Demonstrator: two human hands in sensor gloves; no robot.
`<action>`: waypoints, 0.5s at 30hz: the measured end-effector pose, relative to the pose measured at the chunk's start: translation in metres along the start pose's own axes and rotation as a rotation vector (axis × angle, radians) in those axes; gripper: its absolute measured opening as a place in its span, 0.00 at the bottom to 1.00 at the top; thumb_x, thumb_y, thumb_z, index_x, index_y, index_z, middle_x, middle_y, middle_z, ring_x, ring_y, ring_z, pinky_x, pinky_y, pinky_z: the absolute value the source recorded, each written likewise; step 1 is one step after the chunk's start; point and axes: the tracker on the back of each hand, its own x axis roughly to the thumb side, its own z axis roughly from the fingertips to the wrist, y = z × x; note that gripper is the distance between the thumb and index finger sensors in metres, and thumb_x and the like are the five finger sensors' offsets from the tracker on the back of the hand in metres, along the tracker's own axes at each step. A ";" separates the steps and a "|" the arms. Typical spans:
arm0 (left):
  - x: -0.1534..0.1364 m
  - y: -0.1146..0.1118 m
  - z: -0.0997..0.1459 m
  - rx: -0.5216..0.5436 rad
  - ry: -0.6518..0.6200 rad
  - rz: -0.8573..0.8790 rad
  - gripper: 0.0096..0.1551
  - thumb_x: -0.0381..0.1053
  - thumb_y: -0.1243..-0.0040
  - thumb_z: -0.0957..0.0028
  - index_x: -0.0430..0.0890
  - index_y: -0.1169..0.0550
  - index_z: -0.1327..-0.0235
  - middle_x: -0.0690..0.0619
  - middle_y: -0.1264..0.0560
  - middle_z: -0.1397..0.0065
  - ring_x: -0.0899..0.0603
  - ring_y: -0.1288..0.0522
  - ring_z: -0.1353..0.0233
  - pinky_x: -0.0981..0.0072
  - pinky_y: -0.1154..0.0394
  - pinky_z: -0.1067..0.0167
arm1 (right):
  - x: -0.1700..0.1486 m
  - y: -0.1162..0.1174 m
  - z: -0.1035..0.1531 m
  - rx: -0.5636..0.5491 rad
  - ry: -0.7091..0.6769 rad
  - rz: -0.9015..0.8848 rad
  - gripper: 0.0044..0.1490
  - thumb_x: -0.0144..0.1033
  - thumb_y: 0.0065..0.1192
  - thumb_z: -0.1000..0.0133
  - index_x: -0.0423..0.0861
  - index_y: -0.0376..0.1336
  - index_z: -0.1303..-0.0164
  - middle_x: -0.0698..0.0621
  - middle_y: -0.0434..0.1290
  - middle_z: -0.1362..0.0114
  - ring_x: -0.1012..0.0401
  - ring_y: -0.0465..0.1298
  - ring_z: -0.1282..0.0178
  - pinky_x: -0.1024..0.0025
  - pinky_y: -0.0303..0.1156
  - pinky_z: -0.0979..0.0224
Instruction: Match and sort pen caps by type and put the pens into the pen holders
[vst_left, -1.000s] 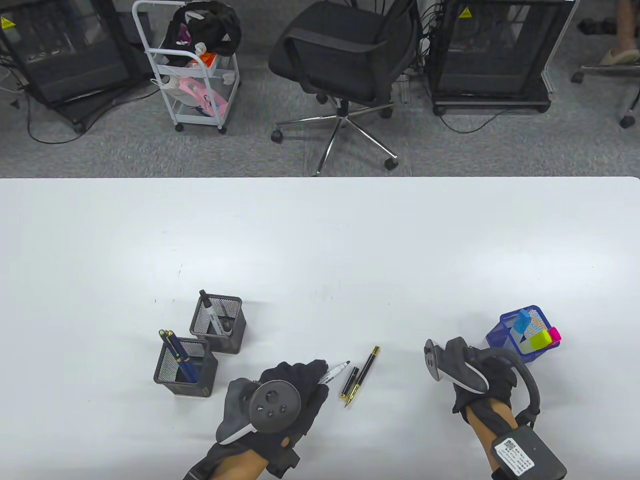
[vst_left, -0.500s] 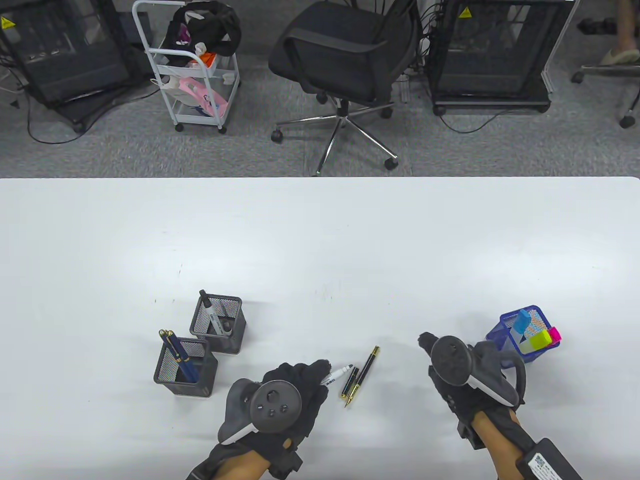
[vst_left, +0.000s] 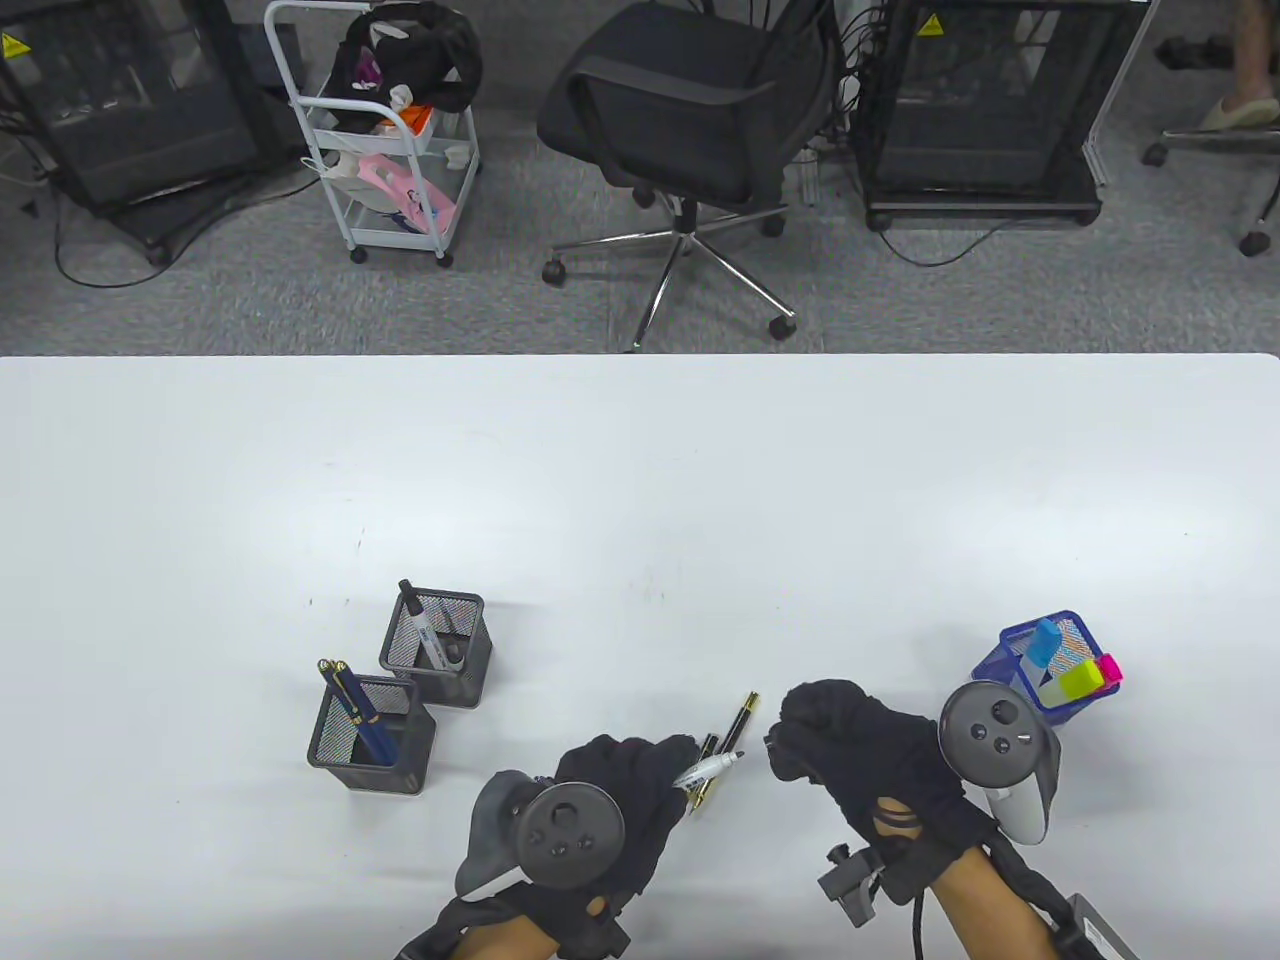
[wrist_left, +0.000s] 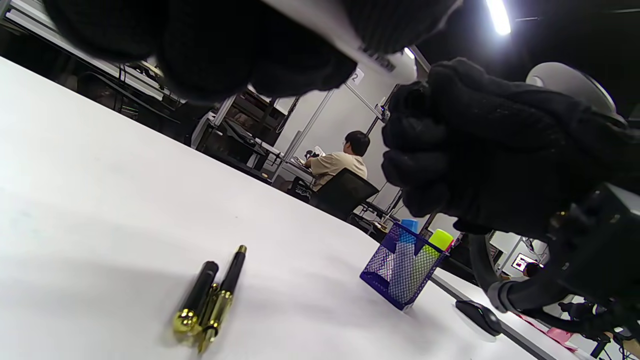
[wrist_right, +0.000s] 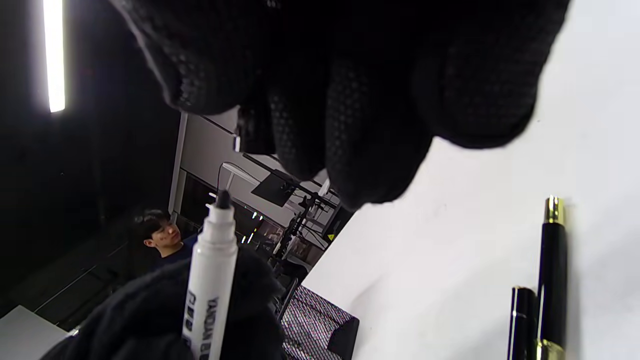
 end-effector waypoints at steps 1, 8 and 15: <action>0.001 0.000 0.000 -0.001 -0.002 -0.003 0.32 0.50 0.47 0.48 0.40 0.26 0.31 0.39 0.20 0.42 0.37 0.20 0.49 0.23 0.31 0.41 | -0.001 0.002 0.000 0.005 0.005 -0.004 0.31 0.48 0.69 0.53 0.40 0.70 0.48 0.46 0.87 0.55 0.53 0.92 0.60 0.60 0.88 0.55; 0.001 -0.002 0.000 -0.007 -0.007 -0.011 0.32 0.50 0.46 0.48 0.40 0.26 0.31 0.39 0.20 0.42 0.37 0.20 0.49 0.23 0.31 0.41 | -0.001 0.015 0.000 0.040 0.017 0.035 0.31 0.52 0.67 0.52 0.41 0.71 0.50 0.47 0.88 0.56 0.54 0.92 0.61 0.61 0.88 0.56; 0.006 -0.006 -0.001 -0.041 -0.016 -0.051 0.31 0.49 0.48 0.48 0.39 0.25 0.33 0.38 0.19 0.45 0.37 0.20 0.52 0.23 0.30 0.42 | 0.008 0.032 0.001 0.086 -0.035 0.183 0.28 0.53 0.64 0.51 0.43 0.73 0.53 0.48 0.88 0.59 0.55 0.92 0.65 0.61 0.88 0.58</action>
